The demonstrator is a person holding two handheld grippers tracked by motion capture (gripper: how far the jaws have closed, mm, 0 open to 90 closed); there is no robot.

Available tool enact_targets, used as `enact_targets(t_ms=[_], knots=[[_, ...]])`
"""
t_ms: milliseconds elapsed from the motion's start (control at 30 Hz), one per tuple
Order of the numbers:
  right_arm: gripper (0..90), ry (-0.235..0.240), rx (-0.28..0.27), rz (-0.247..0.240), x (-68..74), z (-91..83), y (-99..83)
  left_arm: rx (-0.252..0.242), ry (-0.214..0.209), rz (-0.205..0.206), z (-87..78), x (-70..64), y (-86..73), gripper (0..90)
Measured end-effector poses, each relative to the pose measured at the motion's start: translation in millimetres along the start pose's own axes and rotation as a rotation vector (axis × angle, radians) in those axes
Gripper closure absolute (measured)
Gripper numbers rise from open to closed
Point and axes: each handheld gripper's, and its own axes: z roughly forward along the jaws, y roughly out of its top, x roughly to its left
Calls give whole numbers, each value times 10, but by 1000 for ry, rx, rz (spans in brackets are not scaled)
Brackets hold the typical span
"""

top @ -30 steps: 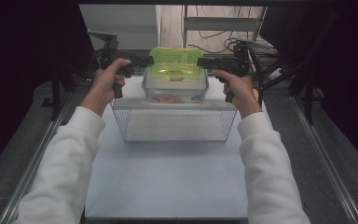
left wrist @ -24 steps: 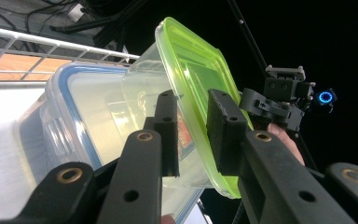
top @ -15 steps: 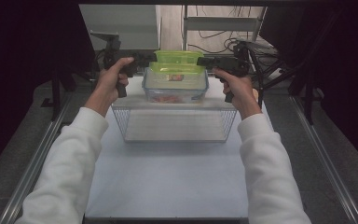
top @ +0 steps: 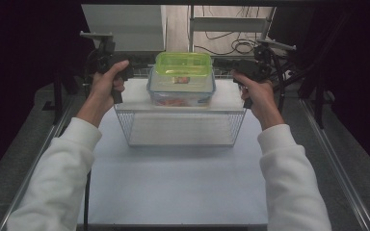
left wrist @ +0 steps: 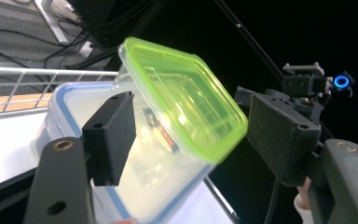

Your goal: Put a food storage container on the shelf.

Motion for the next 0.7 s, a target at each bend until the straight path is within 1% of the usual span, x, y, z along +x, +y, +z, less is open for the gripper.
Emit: enact_targets(t_ms=[33,67,100,167,233,267,300,333,367,400,433,467,500,567,633,700], knots=[[451,5,2,-9,20,-31,-18,1,19,19,-27,-24,-31,316],[450,14,5,-18,35,-61,-41,13,36,47,-52,-49,-64,312],[449,23,13,-28,52,-90,-69,22,35,63,-74,-70,-100,309],[441,28,24,-56,84,-146,-137,33,22,80,-132,-102,-178,304],[437,41,37,-77,117,-204,-222,45,29,109,-197,-138,-275,304],[434,40,47,-95,133,-238,-281,45,31,113,-219,-147,-311,304],[432,39,56,-105,142,-254,-319,50,34,126,-258,-155,-378,304],[430,36,72,-127,155,-281,-385,53,36,132,-278,-162,-423,304],[429,30,78,-145,161,-297,-424,64,51,157,-307,-171,-487,304],[427,25,85,-161,170,-316,-480,76,72,186,-339,-184,-578,304],[422,25,97,-179,179,-337,-550,83,74,192,-357,-187,-635,304],[419,22,105,-188,188,-350,-594,90,81,207,-382,-194,-715,304],[412,12,115,-210,202,-371,-657,99,96,229,-404,-204,-799,304],[397,-5,138,-260,222,-413,-805,112,89,243,-447,-213,-977,305],[384,-12,159,-283,225,-448,-978,134,94,273,-481,-229,-1167,305],[379,-13,175,-307,211,-477,-1169,152,101,292,-510,-223,-1357,305]])
